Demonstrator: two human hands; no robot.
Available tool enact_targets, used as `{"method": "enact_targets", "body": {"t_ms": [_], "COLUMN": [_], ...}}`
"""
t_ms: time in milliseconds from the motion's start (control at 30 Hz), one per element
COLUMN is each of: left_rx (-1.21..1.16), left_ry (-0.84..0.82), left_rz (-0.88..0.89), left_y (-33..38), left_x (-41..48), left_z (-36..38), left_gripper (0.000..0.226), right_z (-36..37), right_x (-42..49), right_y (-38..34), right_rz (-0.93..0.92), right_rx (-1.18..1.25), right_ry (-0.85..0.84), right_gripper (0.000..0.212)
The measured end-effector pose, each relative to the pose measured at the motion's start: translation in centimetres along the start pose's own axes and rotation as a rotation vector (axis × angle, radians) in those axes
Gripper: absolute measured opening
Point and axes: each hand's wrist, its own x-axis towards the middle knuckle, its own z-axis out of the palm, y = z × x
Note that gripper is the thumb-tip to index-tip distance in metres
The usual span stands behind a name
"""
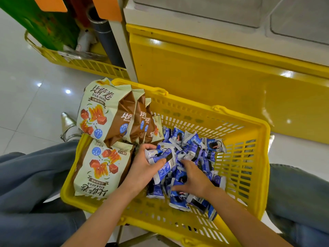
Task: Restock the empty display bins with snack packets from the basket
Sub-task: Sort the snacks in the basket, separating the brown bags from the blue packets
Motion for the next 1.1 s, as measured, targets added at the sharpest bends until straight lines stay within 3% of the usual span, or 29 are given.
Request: {"method": "enact_targets", "body": {"t_ms": [67, 233, 333, 533, 767, 933, 1033, 1100], "left_rx": [-0.062, -0.232, -0.307, -0.312, -0.342, -0.334, -0.330, -0.324], "left_ry": [-0.010, -0.026, -0.014, -0.057, -0.033, 0.007, 0.007, 0.014], "left_rz": [-0.012, -0.076, -0.113, -0.110, -0.105, -0.122, -0.116, -0.116], "left_y": [0.1, 0.2, 0.1, -0.1, 0.1, 0.2, 0.0, -0.2], "left_x": [0.0, 0.1, 0.2, -0.1, 0.1, 0.1, -0.1, -0.2], "left_z": [0.0, 0.0, 0.2, 0.6, 0.6, 0.8, 0.8, 0.8], "left_gripper": [0.033, 0.037, 0.031, 0.032, 0.035, 0.034, 0.035, 0.033], "right_z": [0.7, 0.5, 0.2, -0.2, -5.4, -7.7, -7.6, -7.1], "right_x": [0.4, 1.5, 2.0, 1.1, -0.8, 0.2, 0.5, 0.1], "right_y": [-0.1, -0.2, -0.4, 0.0, 1.4, 1.8, 1.3, 0.8], "right_rz": [0.038, 0.172, 0.170, 0.154, 0.160, 0.237, 0.277, 0.182], "right_rx": [-0.054, -0.076, -0.094, -0.139, -0.108, -0.184, -0.254, -0.246], "right_ry": [-0.075, -0.098, -0.156, -0.108, 0.161, 0.312, 0.522, 0.654], "right_gripper": [0.121, 0.126, 0.123, 0.110, 0.113, 0.081, 0.061, 0.053]}}
